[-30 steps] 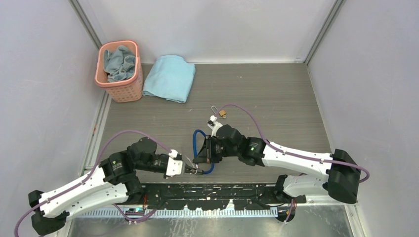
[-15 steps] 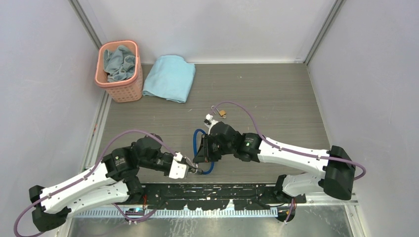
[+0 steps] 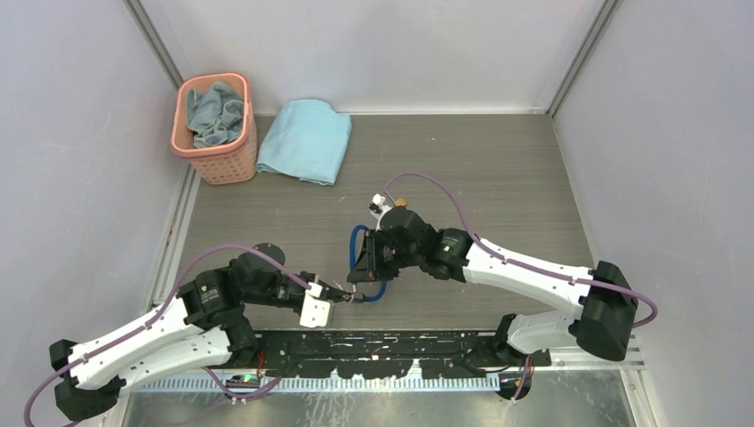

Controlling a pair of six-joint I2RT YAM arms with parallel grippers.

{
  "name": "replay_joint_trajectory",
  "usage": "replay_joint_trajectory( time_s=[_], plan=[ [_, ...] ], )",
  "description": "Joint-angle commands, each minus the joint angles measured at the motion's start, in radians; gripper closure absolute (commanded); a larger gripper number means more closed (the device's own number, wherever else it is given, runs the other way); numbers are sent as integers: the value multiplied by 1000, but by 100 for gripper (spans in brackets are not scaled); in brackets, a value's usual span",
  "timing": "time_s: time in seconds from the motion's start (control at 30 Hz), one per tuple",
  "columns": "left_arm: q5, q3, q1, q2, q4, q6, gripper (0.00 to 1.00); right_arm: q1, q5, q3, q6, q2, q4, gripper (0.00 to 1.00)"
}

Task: Unlock with the key

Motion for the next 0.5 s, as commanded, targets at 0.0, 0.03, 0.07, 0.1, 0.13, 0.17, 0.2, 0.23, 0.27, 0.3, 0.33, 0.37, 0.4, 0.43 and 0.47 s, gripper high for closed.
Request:
replay_joint_trajectory(
  time_s=[0.0, 0.03, 0.07, 0.1, 0.13, 0.17, 0.2, 0.23, 0.27, 0.3, 0.33, 0.37, 0.4, 0.43, 0.47],
  plan=[
    [-24, -8, 6, -35, 89, 11, 100, -37, -28, 67, -56, -28, -59, 99],
    [-20, -13, 7, -42, 95, 5, 100, -45, -15, 73, -59, -29, -64, 99],
    [-21, -17, 7, -46, 103, 0, 100, -53, -2, 78, -59, -30, -69, 99],
    [-21, -22, 7, -48, 106, -2, 100, -61, 5, 82, -60, -30, -68, 99],
    [-21, -25, 6, -47, 106, -3, 100, -70, 11, 86, -62, -31, -67, 99],
    [-21, -27, 6, -47, 105, -5, 100, -77, 21, 91, -63, -31, -69, 99],
    [-20, -28, 6, -45, 102, -6, 100, -85, 45, 94, -63, -34, -71, 99],
    [-18, -29, 7, -43, 102, -8, 100, -89, 70, 100, -63, -33, -76, 99],
    [-17, -31, 6, -43, 102, -8, 100, -89, 97, 109, -67, -34, -87, 99],
    [-18, -33, 6, -43, 105, -10, 100, -90, 117, 118, -72, -33, -99, 99],
    [-19, -36, 6, -42, 108, -10, 100, -90, 131, 126, -78, -33, -105, 99],
    [-21, -41, 7, -42, 114, -12, 100, -90, 140, 135, -84, -33, -111, 99],
    [-26, -45, 6, -40, 122, -13, 100, -90, 153, 143, -90, -34, -118, 99],
    [-30, -52, 7, -39, 131, -15, 100, -90, 168, 153, -97, -36, -126, 99],
    [-37, -58, 7, -37, 144, -18, 100, -90, 183, 162, -108, -38, -136, 99]
  ],
)
